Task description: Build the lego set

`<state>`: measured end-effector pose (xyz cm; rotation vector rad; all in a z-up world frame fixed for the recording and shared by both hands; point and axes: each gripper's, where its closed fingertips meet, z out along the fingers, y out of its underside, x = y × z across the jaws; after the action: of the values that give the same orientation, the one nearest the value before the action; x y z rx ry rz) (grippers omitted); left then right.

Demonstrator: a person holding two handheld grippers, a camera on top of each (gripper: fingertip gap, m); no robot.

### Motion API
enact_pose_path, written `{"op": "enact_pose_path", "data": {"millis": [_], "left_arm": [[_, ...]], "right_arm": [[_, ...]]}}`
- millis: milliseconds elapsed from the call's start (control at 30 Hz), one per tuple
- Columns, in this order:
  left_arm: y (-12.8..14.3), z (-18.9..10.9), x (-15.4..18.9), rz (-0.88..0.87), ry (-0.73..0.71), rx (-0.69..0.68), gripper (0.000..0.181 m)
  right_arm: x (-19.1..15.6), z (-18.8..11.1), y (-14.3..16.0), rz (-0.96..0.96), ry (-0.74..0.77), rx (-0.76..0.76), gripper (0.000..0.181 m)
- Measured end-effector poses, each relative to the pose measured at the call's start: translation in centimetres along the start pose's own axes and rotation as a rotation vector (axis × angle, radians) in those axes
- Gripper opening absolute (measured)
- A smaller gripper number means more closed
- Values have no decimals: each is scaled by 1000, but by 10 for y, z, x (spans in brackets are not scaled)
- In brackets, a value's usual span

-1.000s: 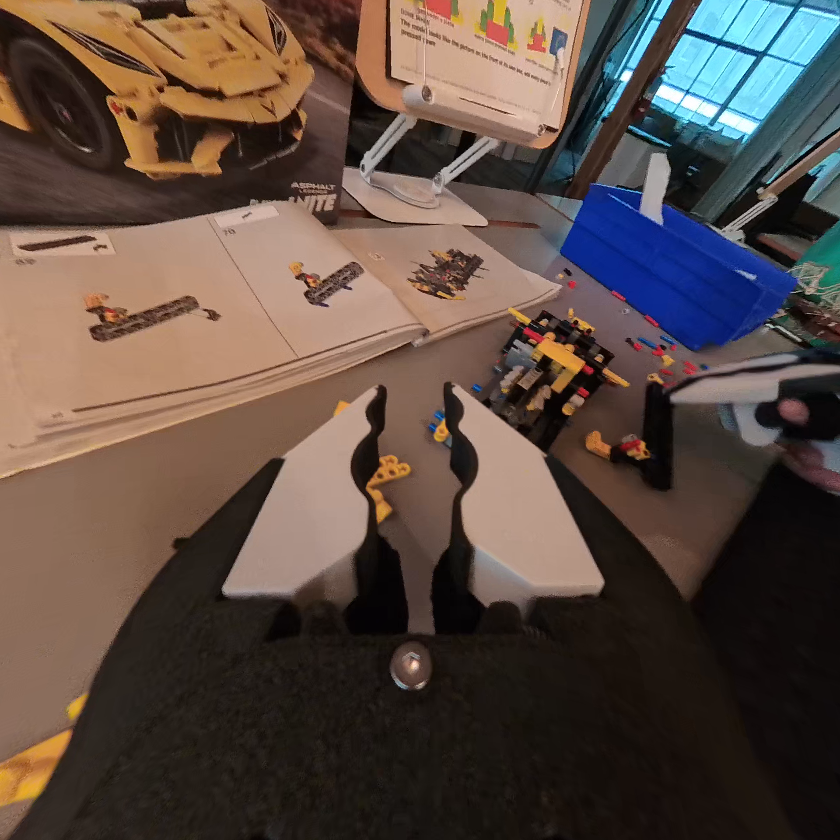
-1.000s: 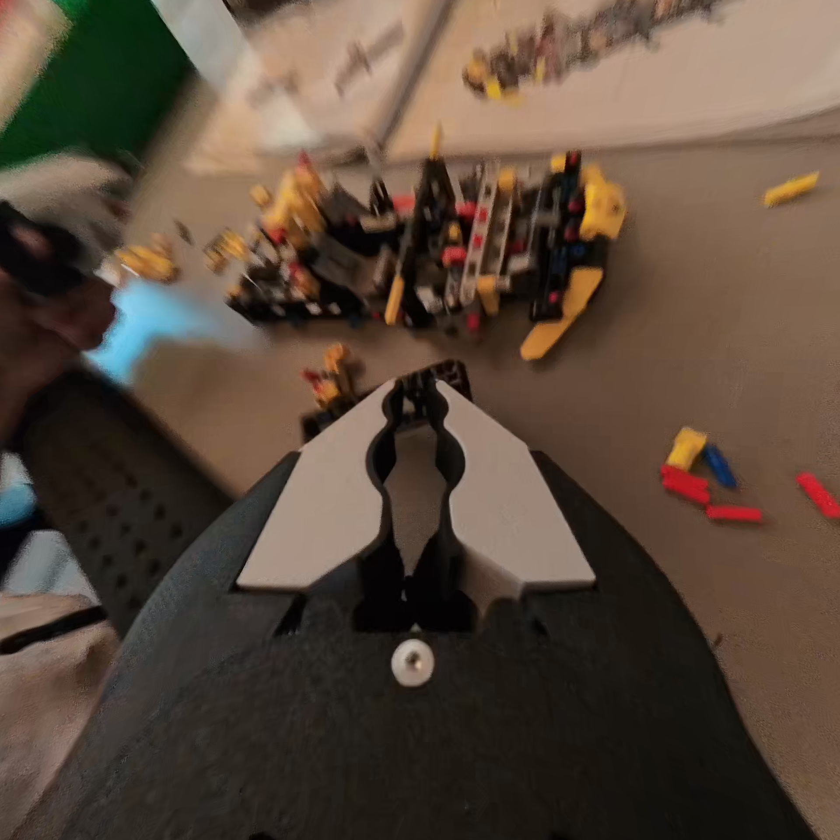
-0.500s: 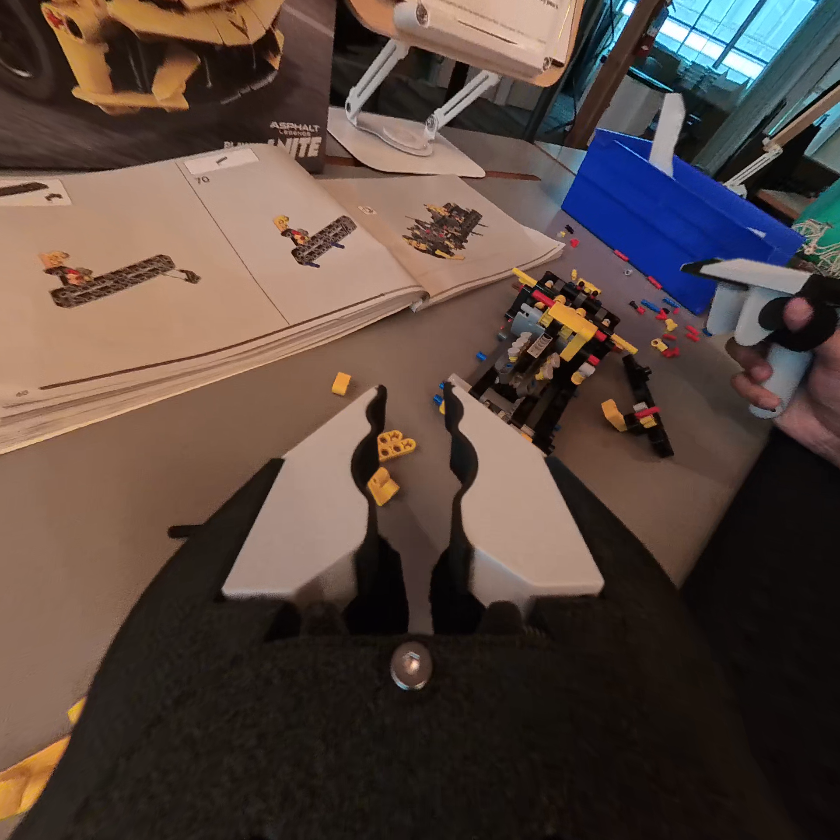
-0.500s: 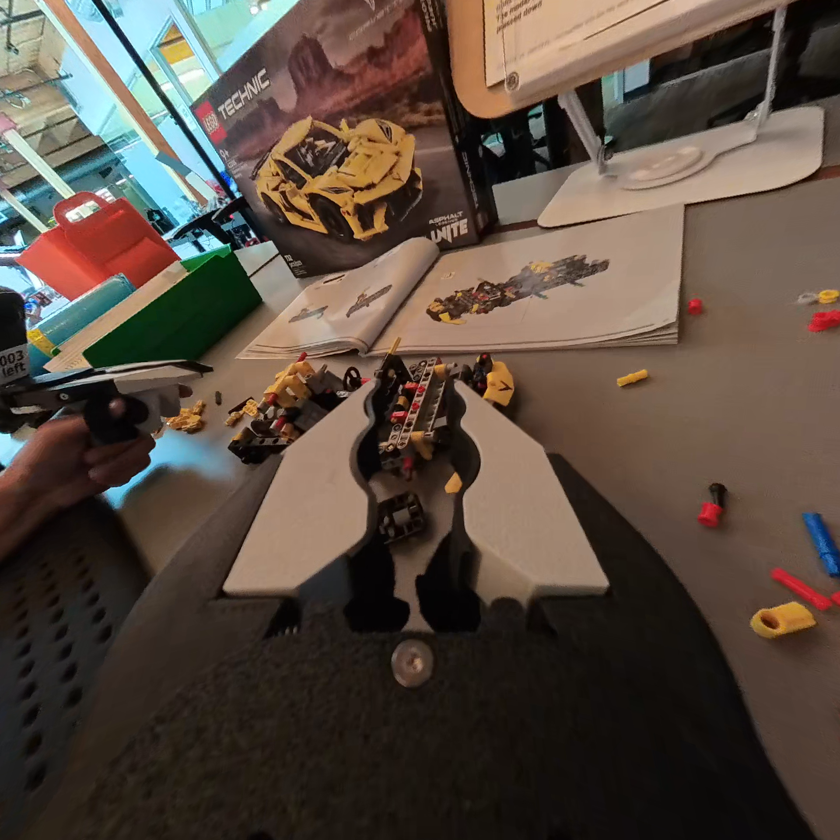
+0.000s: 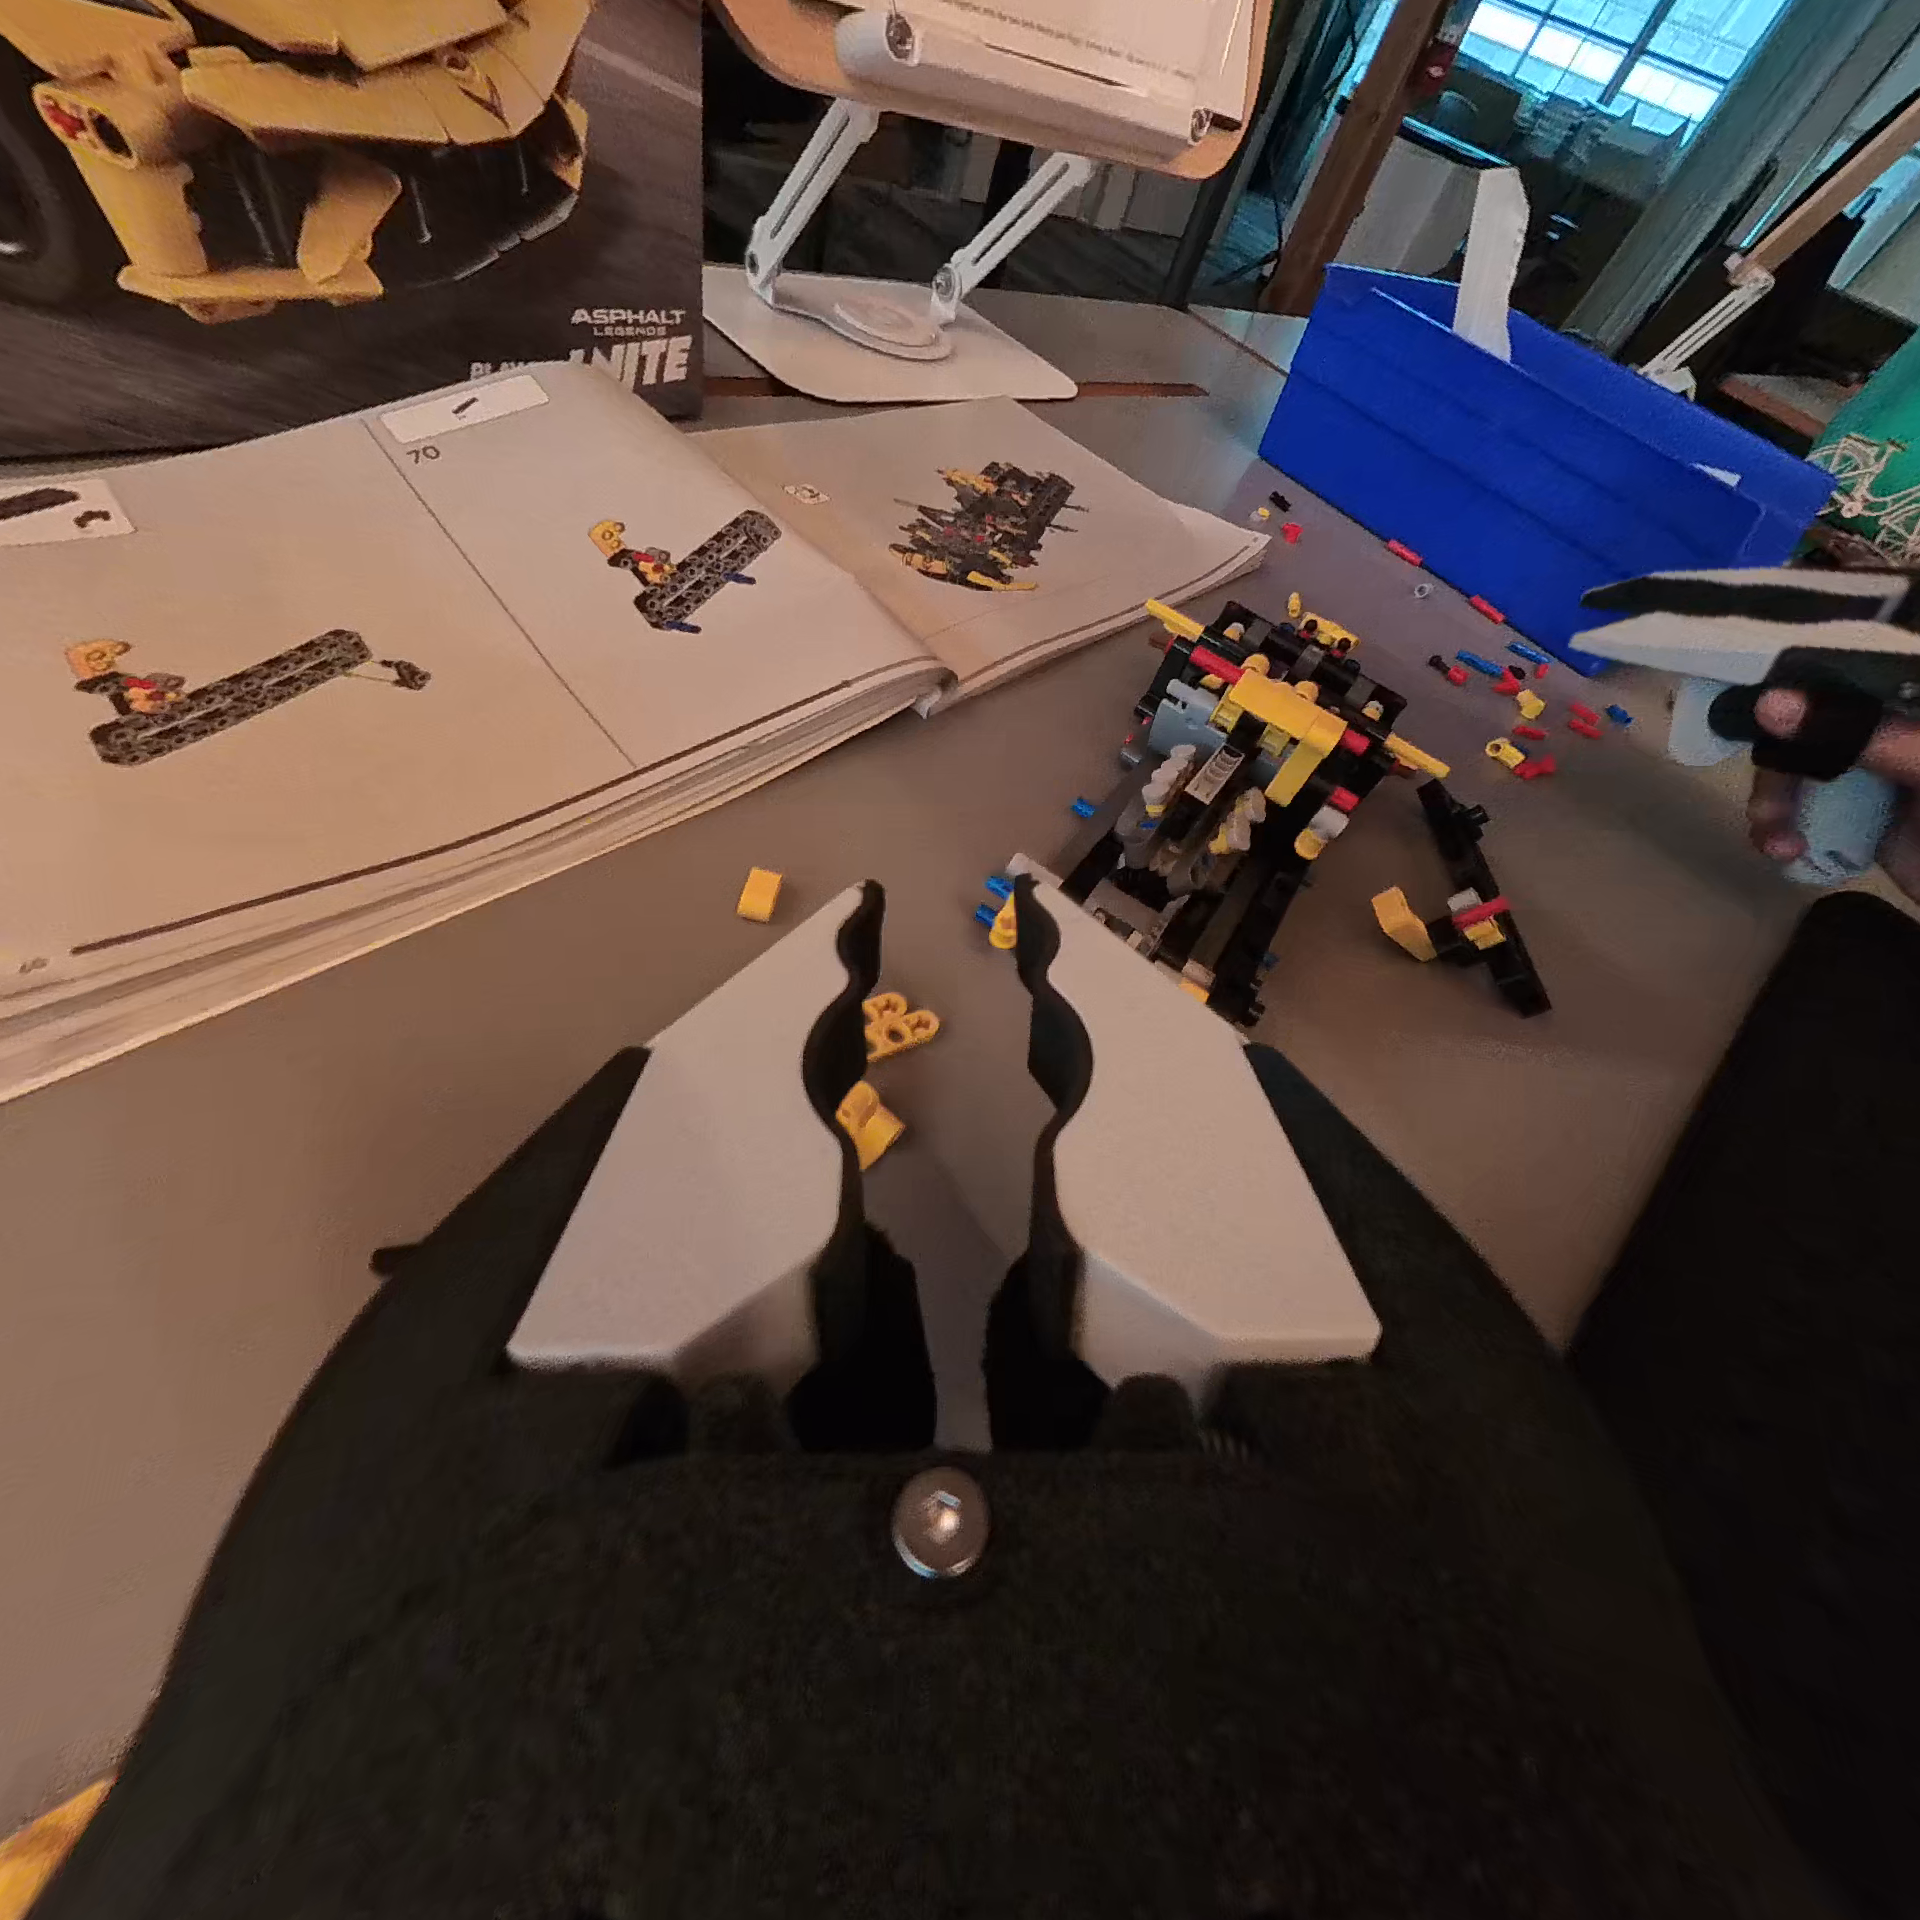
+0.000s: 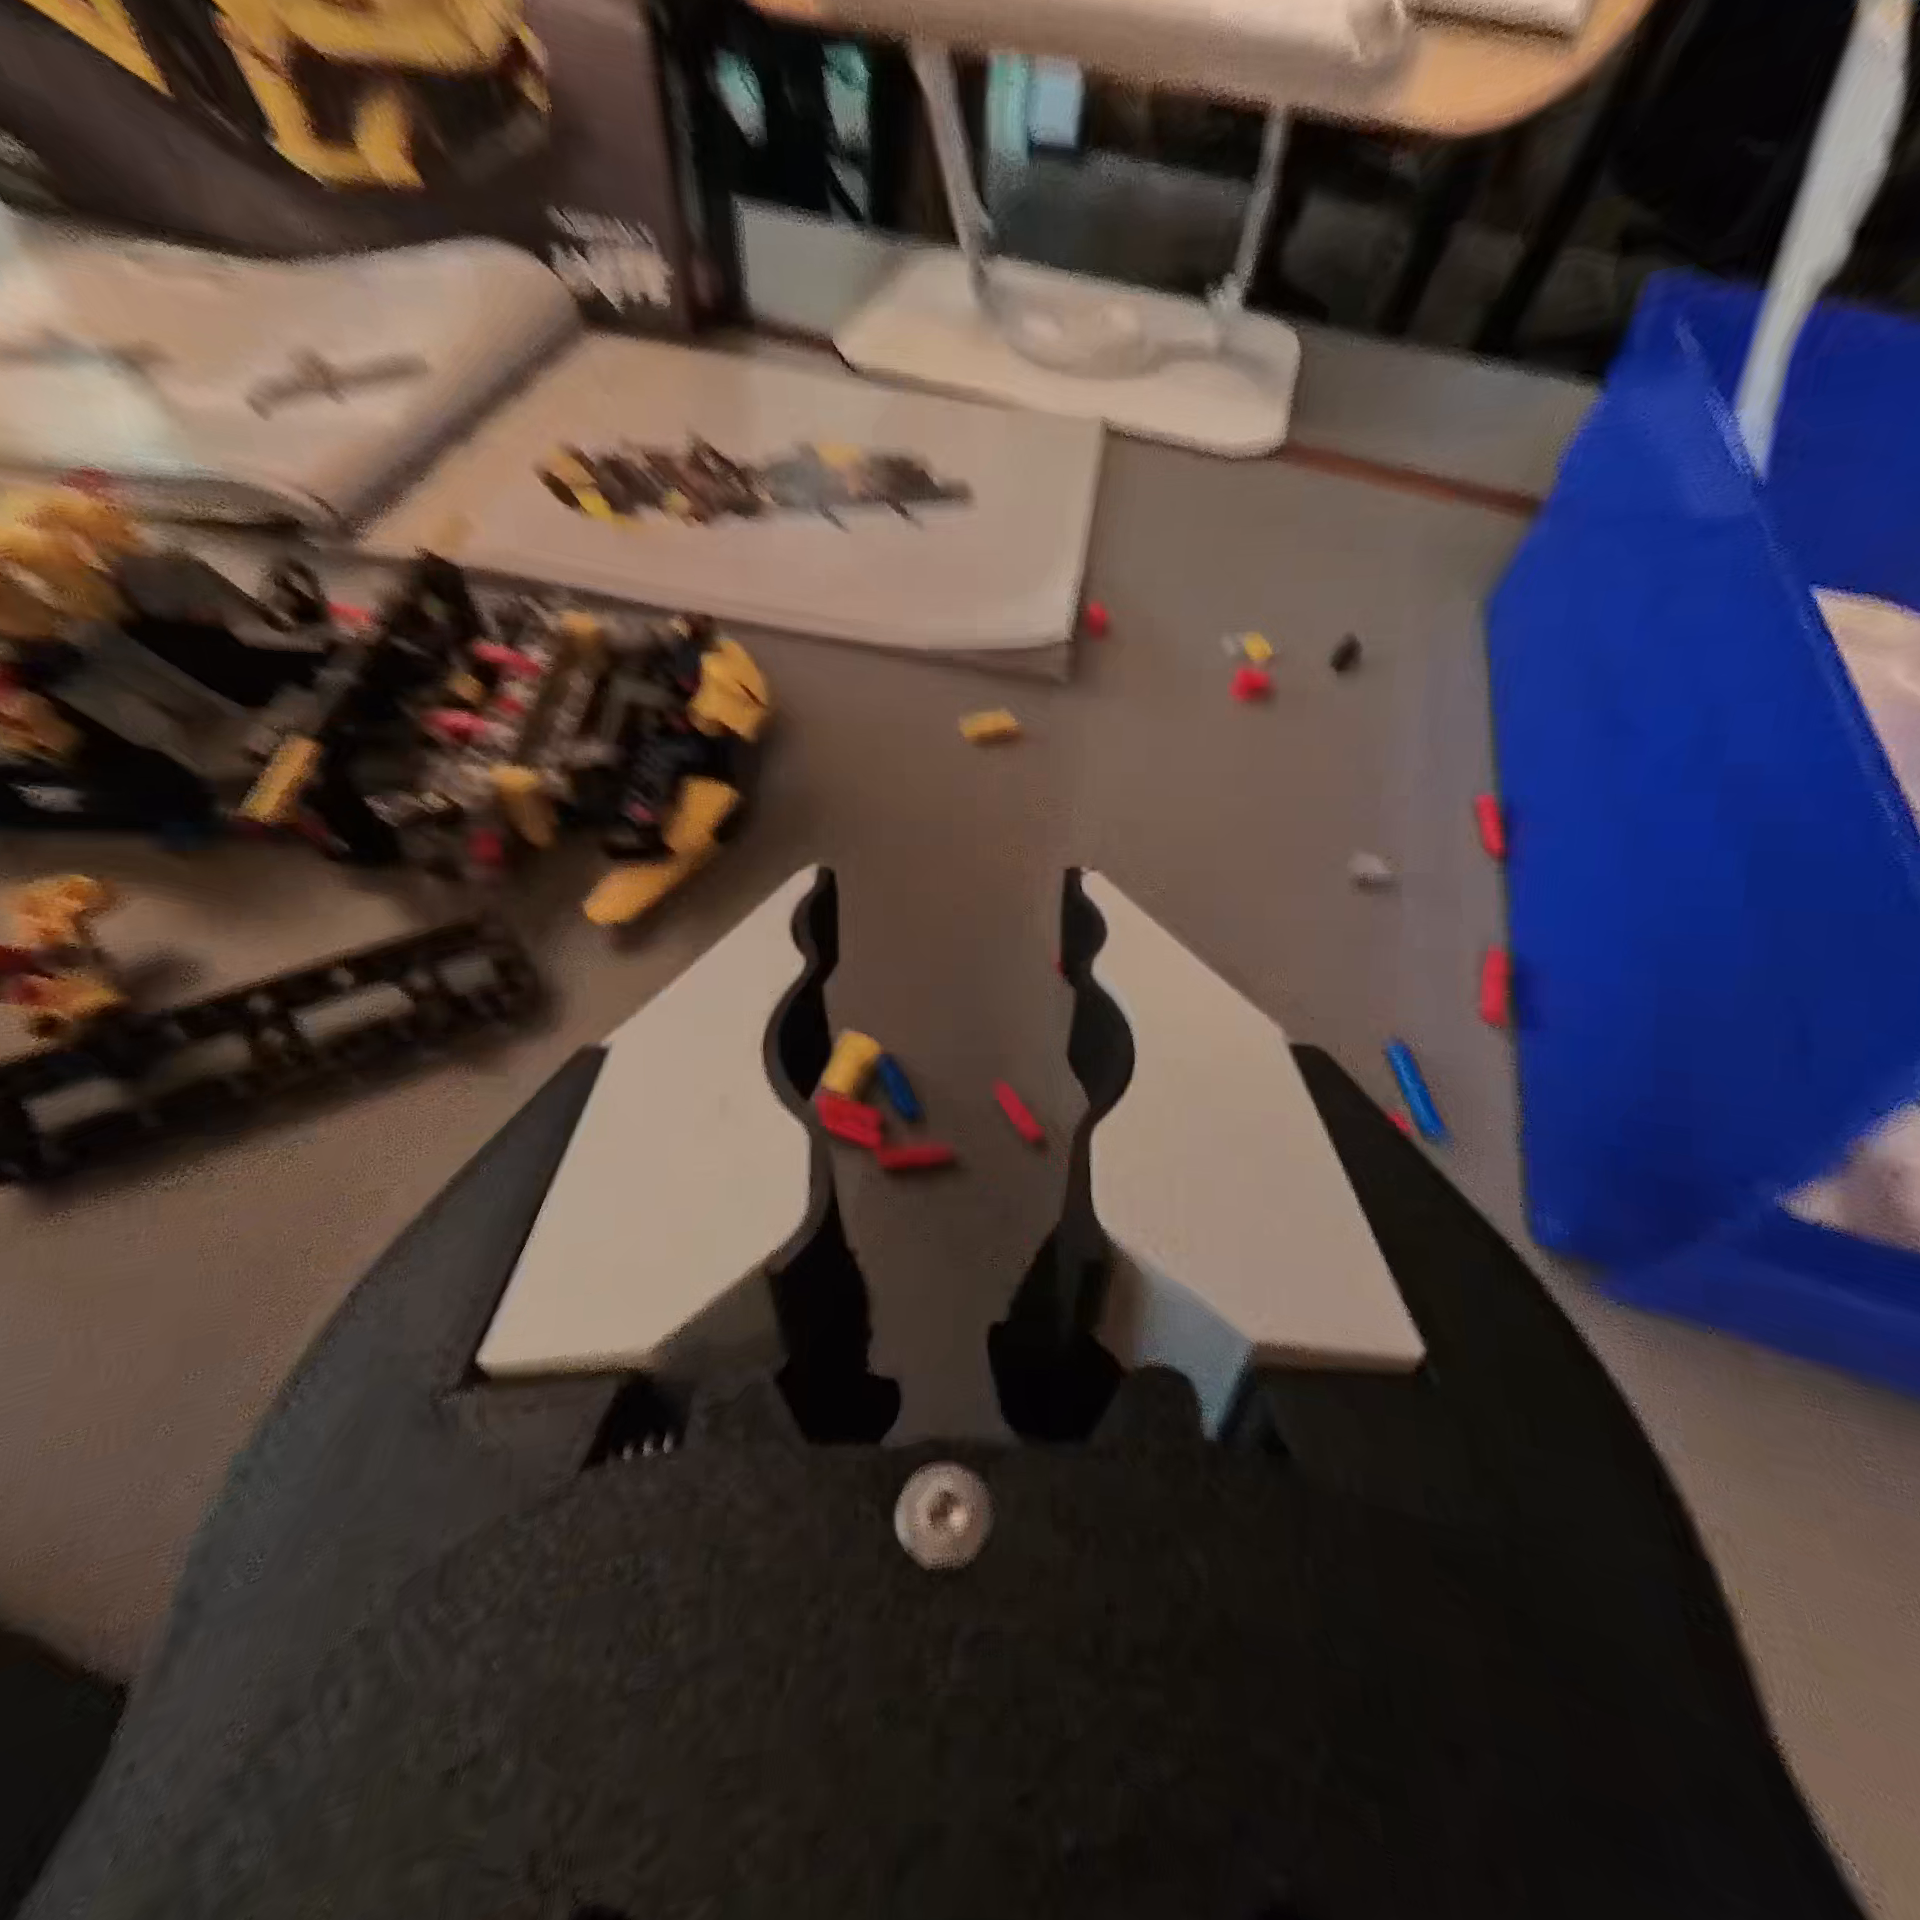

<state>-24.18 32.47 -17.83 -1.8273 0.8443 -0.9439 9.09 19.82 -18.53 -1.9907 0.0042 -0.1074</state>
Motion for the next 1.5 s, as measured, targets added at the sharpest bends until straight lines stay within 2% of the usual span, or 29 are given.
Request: {"op": "enact_pose_path", "data": {"millis": [133,233,333,433,533,600,667,733,800,867,933,1100,1233,1500], "left_arm": [[-3,9,12,26,59,4,25],[-6,16,21,76,87,3,25],[-1,22,25,133,88,-20,26],[5,24,26,165,81,-42,26],[3,24,24,155,80,-33,25],[2,24,22,143,77,-30,25],[0,23,23,138,82,-20,25],[-1,23,23,141,80,-12,25],[-2,22,25,142,85,-9,25],[-3,21,27,147,87,-5,25],[-4,20,28,160,83,-2,25],[-8,13,29,164,71,26,25],[-9,8,26,157,54,39,25],[-9,-1,20,93,50,59,25]], "right_arm": [[40,-2,29,52,69,-118,44],[56,7,41,49,70,-190,41],[62,21,41,44,64,-217,26],[65,29,41,81,49,-255,23],[64,32,52,82,24,-351,17],[65,31,54,65,24,-367,5],[62,30,49,27,20,-356,5],[42,25,31,0,-53,-290,4],[-12,11,17,-37,-296,-255,4],[-77,-15,19,-115,-591,-286,4],[-115,-34,35,-220,-723,-352,4],[-159,-43,45,-220,-835,-352,5],[-168,-37,51,-315,-804,-358,5],[-176,-33,57,-344,-807,-397,5]]}}
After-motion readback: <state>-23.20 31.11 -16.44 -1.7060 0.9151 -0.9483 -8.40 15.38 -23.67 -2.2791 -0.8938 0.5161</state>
